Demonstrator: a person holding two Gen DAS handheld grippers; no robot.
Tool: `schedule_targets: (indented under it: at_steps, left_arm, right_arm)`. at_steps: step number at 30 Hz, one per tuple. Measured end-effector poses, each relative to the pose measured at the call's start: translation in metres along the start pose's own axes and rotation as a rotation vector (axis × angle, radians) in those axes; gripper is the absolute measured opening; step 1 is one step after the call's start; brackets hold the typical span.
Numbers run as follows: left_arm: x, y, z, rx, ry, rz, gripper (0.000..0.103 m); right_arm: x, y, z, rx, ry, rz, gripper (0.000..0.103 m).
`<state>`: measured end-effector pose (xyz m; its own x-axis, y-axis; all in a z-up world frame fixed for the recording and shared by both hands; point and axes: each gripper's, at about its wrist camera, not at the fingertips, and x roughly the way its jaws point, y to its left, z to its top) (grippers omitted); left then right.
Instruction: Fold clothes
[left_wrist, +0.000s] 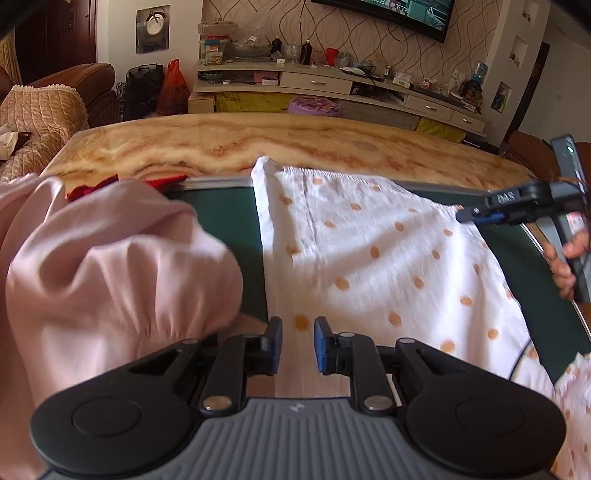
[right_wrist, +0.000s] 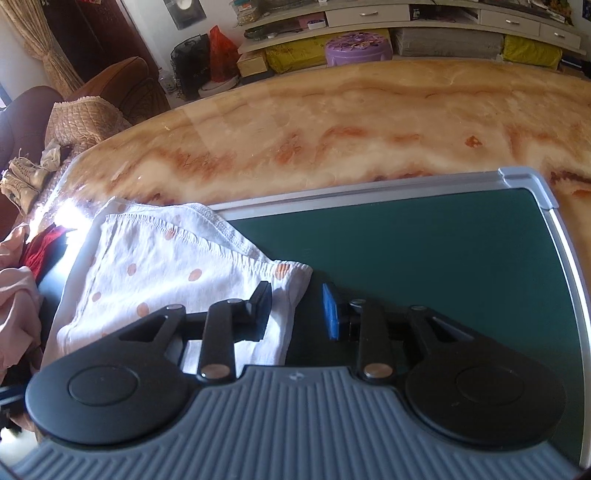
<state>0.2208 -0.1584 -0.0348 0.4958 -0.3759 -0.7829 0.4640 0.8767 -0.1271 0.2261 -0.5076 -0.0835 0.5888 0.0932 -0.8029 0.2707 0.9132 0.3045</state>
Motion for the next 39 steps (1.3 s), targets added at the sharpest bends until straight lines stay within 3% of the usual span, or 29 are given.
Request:
schedule_targets:
  at_steps: [4, 7, 11, 16, 18, 19, 20, 21, 25, 30, 33, 34, 35, 37, 39]
  left_arm:
    - [0.041, 0.006, 0.051, -0.022, -0.014, 0.035, 0.021]
    - [0.075, 0.009, 0.078, -0.052, 0.018, 0.05, 0.021]
    - [0.114, 0.023, 0.1, -0.124, 0.065, 0.05, 0.021]
    - [0.134, 0.024, 0.115, -0.097, 0.063, 0.099, 0.022]
    - [0.137, 0.021, 0.116, -0.084, 0.062, 0.104, 0.004]
    - [0.137, 0.02, 0.116, -0.075, 0.056, 0.104, 0.0]
    - [0.134, 0.019, 0.116, -0.077, 0.039, 0.103, 0.0]
    - [0.13, 0.02, 0.116, -0.091, 0.01, 0.098, 0.0]
    - [0.11, 0.019, 0.119, -0.093, -0.1, 0.109, 0.0]
    - [0.11, 0.011, 0.119, -0.043, -0.136, 0.2, 0.0]
    - [0.119, 0.005, 0.117, -0.005, -0.116, 0.25, 0.0]
    - [0.123, 0.004, 0.116, 0.006, -0.099, 0.263, 0.0]
    - [0.126, 0.003, 0.115, 0.013, -0.078, 0.272, 0.002]
    - [0.131, 0.002, 0.112, 0.029, -0.051, 0.294, 0.01]
    - [0.125, 0.001, 0.11, 0.045, -0.066, 0.331, 0.014]
  right_arm:
    - [0.001, -0.009, 0.001, 0.06, 0.002, 0.079, 0.036]
    - [0.001, -0.019, 0.001, 0.099, 0.0, 0.132, 0.036]
    - [0.002, -0.037, -0.004, 0.161, -0.012, 0.228, 0.036]
    - [0.006, -0.049, -0.005, 0.208, -0.02, 0.306, 0.036]
    - [0.007, -0.047, -0.006, 0.201, -0.027, 0.308, 0.036]
    - [0.008, -0.044, -0.006, 0.19, -0.026, 0.297, 0.03]
    - [0.008, -0.041, -0.006, 0.177, -0.026, 0.28, 0.011]
    - [0.009, -0.038, -0.007, 0.164, -0.03, 0.262, 0.006]
    - [-0.002, -0.027, -0.007, 0.101, -0.104, 0.22, 0.004]
    - [-0.011, -0.014, -0.003, 0.041, -0.166, 0.154, 0.003]
    - [-0.004, -0.006, 0.001, -0.003, -0.147, 0.134, 0.004]
    - [0.001, -0.005, 0.003, -0.013, -0.133, 0.128, 0.008]
    - [0.005, -0.006, 0.004, -0.015, -0.118, 0.135, 0.021]
    - [0.011, -0.01, 0.005, -0.008, -0.092, 0.163, 0.036]
    - [0.01, -0.017, 0.003, 0.017, -0.083, 0.18, 0.039]
